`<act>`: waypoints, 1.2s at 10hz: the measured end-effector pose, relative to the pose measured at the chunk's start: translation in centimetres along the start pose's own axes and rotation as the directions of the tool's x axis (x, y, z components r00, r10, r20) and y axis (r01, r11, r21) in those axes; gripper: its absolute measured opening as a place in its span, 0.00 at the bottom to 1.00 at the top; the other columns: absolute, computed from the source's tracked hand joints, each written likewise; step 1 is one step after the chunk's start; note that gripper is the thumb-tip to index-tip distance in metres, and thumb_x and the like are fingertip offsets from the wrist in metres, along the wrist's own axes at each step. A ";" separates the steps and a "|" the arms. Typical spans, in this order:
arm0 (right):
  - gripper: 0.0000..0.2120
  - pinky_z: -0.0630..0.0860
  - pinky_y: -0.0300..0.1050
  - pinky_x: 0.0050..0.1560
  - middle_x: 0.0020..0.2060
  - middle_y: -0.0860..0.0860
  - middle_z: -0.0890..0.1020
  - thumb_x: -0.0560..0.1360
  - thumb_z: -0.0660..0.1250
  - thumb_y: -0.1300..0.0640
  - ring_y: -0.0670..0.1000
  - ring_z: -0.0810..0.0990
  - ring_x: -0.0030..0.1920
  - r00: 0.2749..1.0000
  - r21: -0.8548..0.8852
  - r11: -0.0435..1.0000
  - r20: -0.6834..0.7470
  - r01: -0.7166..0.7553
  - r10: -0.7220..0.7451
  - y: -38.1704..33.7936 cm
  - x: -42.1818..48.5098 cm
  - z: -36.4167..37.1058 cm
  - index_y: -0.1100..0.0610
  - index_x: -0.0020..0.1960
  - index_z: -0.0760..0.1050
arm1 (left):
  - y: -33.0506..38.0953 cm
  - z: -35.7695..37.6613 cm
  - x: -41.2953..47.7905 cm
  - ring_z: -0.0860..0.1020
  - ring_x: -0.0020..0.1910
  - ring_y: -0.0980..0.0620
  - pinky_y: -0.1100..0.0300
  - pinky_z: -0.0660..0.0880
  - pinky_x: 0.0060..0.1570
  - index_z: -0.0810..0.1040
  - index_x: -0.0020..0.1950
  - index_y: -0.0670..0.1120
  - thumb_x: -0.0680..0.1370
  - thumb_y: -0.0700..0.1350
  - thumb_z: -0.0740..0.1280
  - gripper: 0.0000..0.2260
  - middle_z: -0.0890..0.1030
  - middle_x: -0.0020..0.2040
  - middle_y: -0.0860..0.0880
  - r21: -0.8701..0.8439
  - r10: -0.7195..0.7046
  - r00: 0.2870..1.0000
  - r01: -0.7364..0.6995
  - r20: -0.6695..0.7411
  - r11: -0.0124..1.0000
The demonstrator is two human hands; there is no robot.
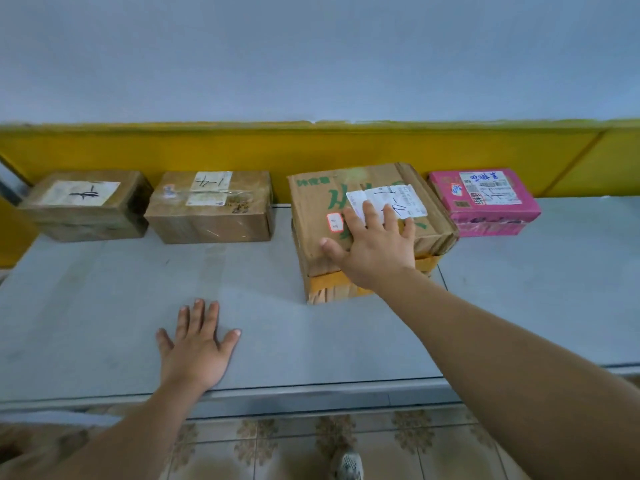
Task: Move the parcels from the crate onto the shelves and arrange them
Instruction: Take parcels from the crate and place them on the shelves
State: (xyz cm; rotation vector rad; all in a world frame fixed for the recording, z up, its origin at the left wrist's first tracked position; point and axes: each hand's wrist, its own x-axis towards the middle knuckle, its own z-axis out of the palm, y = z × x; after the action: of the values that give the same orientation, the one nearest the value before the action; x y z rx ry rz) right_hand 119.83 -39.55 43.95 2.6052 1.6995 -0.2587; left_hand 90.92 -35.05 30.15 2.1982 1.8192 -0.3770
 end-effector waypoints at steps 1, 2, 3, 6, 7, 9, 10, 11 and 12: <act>0.41 0.43 0.70 0.73 0.81 0.53 0.48 0.75 0.41 0.25 0.62 0.43 0.79 1.000 -0.002 1.000 0.003 -0.021 0.021 -1.4 1.6 -0.4 0.46 0.81 0.48 | 0.0 0.0 -0.2 0.38 0.78 0.49 0.40 0.41 0.74 0.38 0.79 0.54 0.80 0.66 0.44 0.32 0.37 0.79 0.52 -0.008 -0.005 1.000 0.005 -0.005 1.000; 0.40 0.46 0.70 0.74 0.81 0.52 0.48 0.73 0.42 0.24 0.62 0.44 0.79 0.999 -0.051 0.997 0.000 0.050 -0.050 0.0 1.9 -0.5 0.42 0.80 0.46 | 0.0 -0.1 -0.2 0.38 0.78 0.49 0.40 0.41 0.74 0.39 0.79 0.54 0.80 0.66 0.44 0.32 0.37 0.79 0.52 -0.007 -0.002 1.000 0.002 -0.012 1.000; 0.39 0.43 0.70 0.74 0.81 0.50 0.48 0.72 0.41 0.23 0.63 0.43 0.79 0.999 -0.074 0.996 -0.021 0.044 -0.046 1.0 2.1 -0.2 0.38 0.79 0.44 | 0.1 0.0 -0.1 0.38 0.78 0.49 0.40 0.41 0.74 0.40 0.79 0.54 0.80 0.65 0.44 0.32 0.38 0.80 0.52 -0.007 -0.001 1.000 0.001 -0.026 1.000; 0.39 0.44 0.73 0.73 0.81 0.52 0.50 0.73 0.41 0.23 0.66 0.45 0.79 0.998 -0.040 0.999 -0.059 -0.007 0.005 -1.0 5.6 0.1 0.40 0.79 0.49 | 0.1 0.0 0.0 0.38 0.78 0.49 0.41 0.41 0.74 0.41 0.80 0.54 0.79 0.66 0.45 0.32 0.39 0.80 0.53 -0.023 -0.005 0.999 0.004 -0.036 1.000; 0.39 0.44 0.74 0.72 0.81 0.52 0.51 0.73 0.41 0.23 0.66 0.45 0.79 0.997 -0.043 0.999 -0.074 -0.010 0.007 -1.2 6.4 0.1 0.40 0.79 0.50 | 0.1 0.0 -0.1 0.38 0.78 0.50 0.41 0.40 0.74 0.40 0.79 0.54 0.79 0.66 0.45 0.32 0.38 0.80 0.53 -0.021 -0.005 0.999 0.005 -0.038 1.000; 0.40 0.45 0.74 0.72 0.80 0.52 0.52 0.73 0.40 0.23 0.66 0.46 0.79 0.996 -0.053 0.998 -0.082 -0.033 0.029 -1.7 8.1 -0.1 0.41 0.79 0.51 | 0.2 -0.1 -0.2 0.36 0.78 0.50 0.41 0.38 0.74 0.38 0.79 0.54 0.79 0.66 0.45 0.33 0.36 0.79 0.53 -0.020 -0.008 1.000 0.007 -0.027 1.000; 0.40 0.45 0.73 0.72 0.80 0.52 0.52 0.73 0.40 0.23 0.65 0.46 0.79 0.996 -0.055 0.998 -0.087 -0.030 0.025 -1.6 8.6 -0.2 0.41 0.79 0.51 | 0.2 -0.2 -0.2 0.35 0.77 0.50 0.41 0.37 0.74 0.38 0.79 0.54 0.79 0.66 0.44 0.33 0.36 0.79 0.53 -0.016 -0.009 1.000 0.009 -0.023 1.000; 0.40 0.46 0.73 0.73 0.80 0.53 0.53 0.73 0.41 0.23 0.64 0.47 0.79 0.995 -0.053 0.998 -0.104 -0.019 0.013 -1.5 8.5 -0.1 0.41 0.79 0.52 | 0.2 -0.2 -0.3 0.34 0.77 0.50 0.41 0.37 0.74 0.37 0.79 0.54 0.79 0.66 0.44 0.33 0.35 0.79 0.53 -0.013 -0.008 1.000 0.008 -0.016 1.000; 0.40 0.45 0.72 0.73 0.80 0.53 0.53 0.73 0.41 0.23 0.64 0.47 0.79 0.994 -0.044 0.999 -0.109 -0.014 0.010 -1.4 8.5 0.0 0.41 0.79 0.53 | 0.2 -0.2 -0.3 0.34 0.77 0.50 0.41 0.37 0.74 0.37 0.79 0.54 0.79 0.66 0.43 0.33 0.35 0.79 0.53 -0.013 -0.003 1.000 0.003 -0.017 1.000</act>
State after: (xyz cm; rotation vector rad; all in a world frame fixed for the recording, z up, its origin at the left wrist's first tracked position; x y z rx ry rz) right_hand 121.92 -31.29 42.82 2.6414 1.6995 -0.0783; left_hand 91.08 -35.27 30.44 2.1969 1.8290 -0.3477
